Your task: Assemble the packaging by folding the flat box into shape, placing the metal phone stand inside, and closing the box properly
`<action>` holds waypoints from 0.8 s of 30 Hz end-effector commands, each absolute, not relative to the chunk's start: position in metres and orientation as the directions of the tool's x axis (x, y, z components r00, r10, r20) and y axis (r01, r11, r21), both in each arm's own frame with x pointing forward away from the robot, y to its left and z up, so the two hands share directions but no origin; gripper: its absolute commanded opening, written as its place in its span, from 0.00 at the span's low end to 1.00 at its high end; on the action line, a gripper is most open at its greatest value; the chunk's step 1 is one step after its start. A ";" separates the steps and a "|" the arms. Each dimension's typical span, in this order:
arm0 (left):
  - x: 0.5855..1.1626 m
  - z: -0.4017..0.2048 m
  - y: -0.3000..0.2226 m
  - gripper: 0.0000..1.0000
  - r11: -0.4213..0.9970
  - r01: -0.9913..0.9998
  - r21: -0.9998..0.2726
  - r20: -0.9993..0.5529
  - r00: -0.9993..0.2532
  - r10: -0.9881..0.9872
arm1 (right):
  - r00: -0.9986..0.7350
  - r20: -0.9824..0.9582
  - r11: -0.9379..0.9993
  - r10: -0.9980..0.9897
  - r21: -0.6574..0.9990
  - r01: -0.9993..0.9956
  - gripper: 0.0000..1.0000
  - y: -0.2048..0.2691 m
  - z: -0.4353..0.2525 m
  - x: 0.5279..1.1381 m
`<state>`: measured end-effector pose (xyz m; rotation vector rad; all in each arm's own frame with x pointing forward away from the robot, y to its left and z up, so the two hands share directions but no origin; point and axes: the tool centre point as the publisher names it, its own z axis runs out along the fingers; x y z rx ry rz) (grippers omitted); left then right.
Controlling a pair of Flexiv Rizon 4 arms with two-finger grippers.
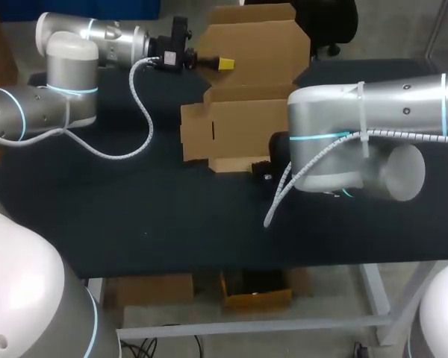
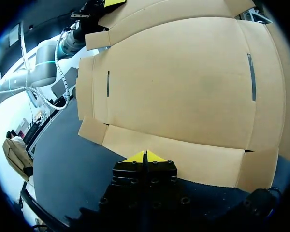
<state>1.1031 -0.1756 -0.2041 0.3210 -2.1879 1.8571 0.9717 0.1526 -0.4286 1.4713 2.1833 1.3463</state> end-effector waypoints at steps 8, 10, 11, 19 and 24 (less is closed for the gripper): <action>1.104 -0.204 -0.175 0.00 0.162 -0.327 -0.931 0.331 -0.944 -0.001 | -0.488 0.319 0.090 0.812 0.758 0.646 0.00 0.154 -0.436 0.974; 1.104 -0.204 -0.175 0.00 0.162 -0.327 -0.931 0.331 -0.944 -0.001 | -0.488 0.319 0.090 0.812 0.758 0.646 0.00 0.154 -0.436 0.974; 1.104 -0.204 -0.175 0.00 0.162 -0.327 -0.931 0.331 -0.944 -0.001 | -0.488 0.319 0.090 0.812 0.758 0.646 0.00 0.154 -0.436 0.974; 1.095 -0.208 -0.177 0.00 0.172 -0.330 -0.928 0.336 -0.942 0.005 | -0.488 0.319 0.090 0.812 0.758 0.646 0.00 0.154 -0.436 0.974; 1.087 -0.210 -0.177 0.00 0.181 -0.331 -0.926 0.339 -0.941 0.014 | -0.488 0.319 0.090 0.812 0.758 0.646 0.00 0.154 -0.436 0.974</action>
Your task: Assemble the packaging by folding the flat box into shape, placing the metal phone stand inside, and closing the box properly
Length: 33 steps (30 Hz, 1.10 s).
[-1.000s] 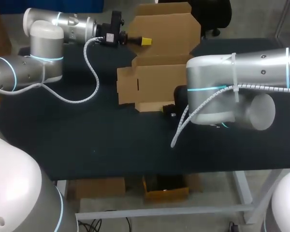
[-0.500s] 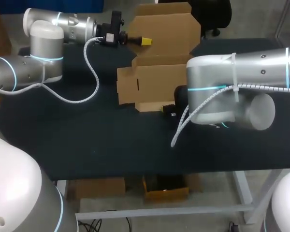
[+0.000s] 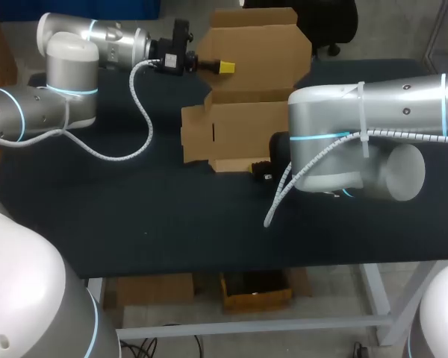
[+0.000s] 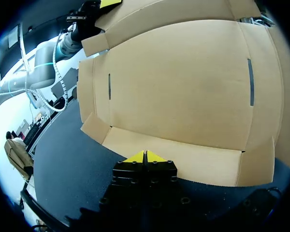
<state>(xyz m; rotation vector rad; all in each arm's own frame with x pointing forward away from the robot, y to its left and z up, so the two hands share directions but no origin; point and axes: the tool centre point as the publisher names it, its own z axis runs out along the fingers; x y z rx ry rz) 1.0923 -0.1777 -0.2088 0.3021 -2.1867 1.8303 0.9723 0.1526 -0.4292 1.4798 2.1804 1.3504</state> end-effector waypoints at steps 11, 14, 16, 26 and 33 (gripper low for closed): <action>1.066 -0.213 -0.175 0.00 0.183 -0.339 -0.923 0.348 -0.937 0.017 | -0.488 0.319 0.090 0.812 0.758 0.646 0.00 0.154 -0.436 0.974; 1.060 -0.214 -0.175 0.00 0.184 -0.339 -0.923 0.349 -0.937 0.022 | -0.488 0.319 0.090 0.812 0.758 0.646 0.00 0.154 -0.436 0.974; 1.055 -0.215 -0.175 0.00 0.185 -0.339 -0.923 0.349 -0.937 0.025 | -0.488 0.319 0.090 0.812 0.758 0.646 0.00 0.154 -0.436 0.974; 1.038 -0.217 -0.175 0.00 0.185 -0.334 -0.924 0.347 -0.937 0.042 | -0.488 0.319 0.090 0.812 0.758 0.646 0.00 0.154 -0.436 0.974; 1.025 -0.219 -0.175 0.00 0.183 -0.334 -0.925 0.348 -0.936 0.049 | -0.488 0.319 0.090 0.812 0.758 0.646 0.00 0.154 -0.436 0.974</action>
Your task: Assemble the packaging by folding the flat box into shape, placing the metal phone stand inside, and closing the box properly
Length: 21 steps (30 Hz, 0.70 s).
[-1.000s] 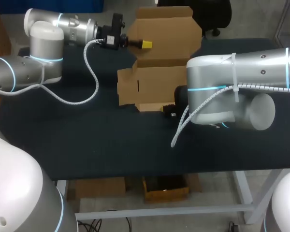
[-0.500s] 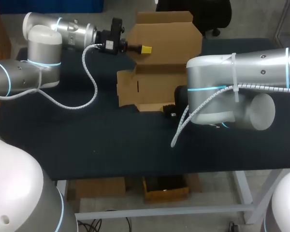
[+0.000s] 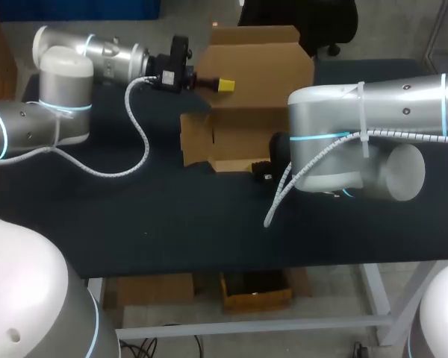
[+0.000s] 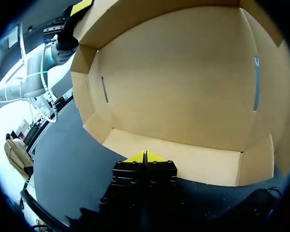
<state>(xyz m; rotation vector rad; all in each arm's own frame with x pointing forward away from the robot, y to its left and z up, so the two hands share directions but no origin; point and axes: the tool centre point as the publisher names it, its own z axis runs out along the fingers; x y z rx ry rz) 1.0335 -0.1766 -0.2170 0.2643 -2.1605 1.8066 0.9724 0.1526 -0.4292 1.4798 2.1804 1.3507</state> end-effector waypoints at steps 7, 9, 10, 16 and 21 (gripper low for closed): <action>1.011 -0.218 -0.175 0.00 0.179 -0.325 -0.929 0.339 -0.939 0.052 | -0.488 0.319 0.090 0.812 0.758 0.646 0.00 0.154 -0.436 0.974; 1.008 -0.218 -0.175 0.00 0.180 -0.323 -0.929 0.337 -0.940 0.054 | -0.488 0.319 0.090 0.812 0.758 0.646 0.00 0.154 -0.436 0.974; 1.007 -0.218 -0.175 0.00 0.180 -0.323 -0.929 0.337 -0.940 0.055 | -0.488 0.319 0.090 0.812 0.758 0.646 0.00 0.154 -0.436 0.974; 0.998 -0.218 -0.178 0.00 0.186 -0.320 -0.929 0.335 -0.940 0.056 | -0.488 0.319 0.090 0.812 0.758 0.646 0.00 0.154 -0.436 0.974; 0.992 -0.217 -0.179 0.00 0.186 -0.315 -0.930 0.331 -0.942 0.056 | -0.488 0.319 0.090 0.812 0.758 0.646 0.00 0.154 -0.436 0.974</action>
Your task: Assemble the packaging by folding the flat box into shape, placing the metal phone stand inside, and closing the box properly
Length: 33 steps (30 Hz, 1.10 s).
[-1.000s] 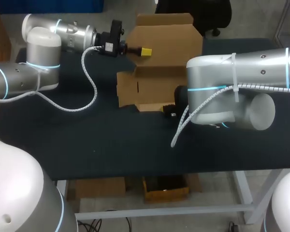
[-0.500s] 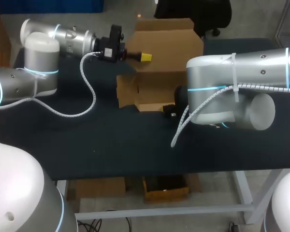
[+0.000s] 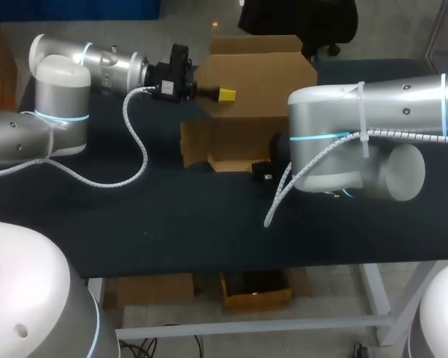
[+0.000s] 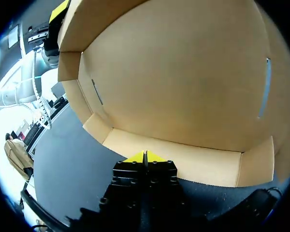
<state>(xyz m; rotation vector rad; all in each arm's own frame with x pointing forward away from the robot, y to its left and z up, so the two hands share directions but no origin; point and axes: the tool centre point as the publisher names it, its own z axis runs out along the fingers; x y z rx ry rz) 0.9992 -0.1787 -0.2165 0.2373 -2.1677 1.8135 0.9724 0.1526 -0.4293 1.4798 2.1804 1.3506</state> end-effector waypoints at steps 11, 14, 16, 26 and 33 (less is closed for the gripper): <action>0.987 -0.225 -0.180 0.00 0.185 -0.320 -0.929 0.336 -0.940 0.057 | -0.488 0.319 0.090 0.812 0.758 0.646 0.00 0.154 -0.436 0.974; 0.989 -0.227 -0.182 0.00 0.190 -0.325 -0.926 0.341 -0.938 0.057 | -0.488 0.319 0.090 0.812 0.758 0.646 0.00 0.154 -0.436 0.974; 0.990 -0.228 -0.182 0.00 0.191 -0.327 -0.925 0.343 -0.937 0.058 | -0.488 0.319 0.090 0.812 0.758 0.646 0.00 0.154 -0.436 0.974; 0.989 -0.231 -0.180 0.00 0.194 -0.331 -0.923 0.348 -0.935 0.061 | -0.488 0.319 0.090 0.812 0.758 0.646 0.00 0.154 -0.436 0.974; 0.984 -0.232 -0.179 0.00 0.202 -0.329 -0.923 0.346 -0.937 0.055 | -0.488 0.319 0.090 0.812 0.758 0.646 0.00 0.154 -0.436 0.974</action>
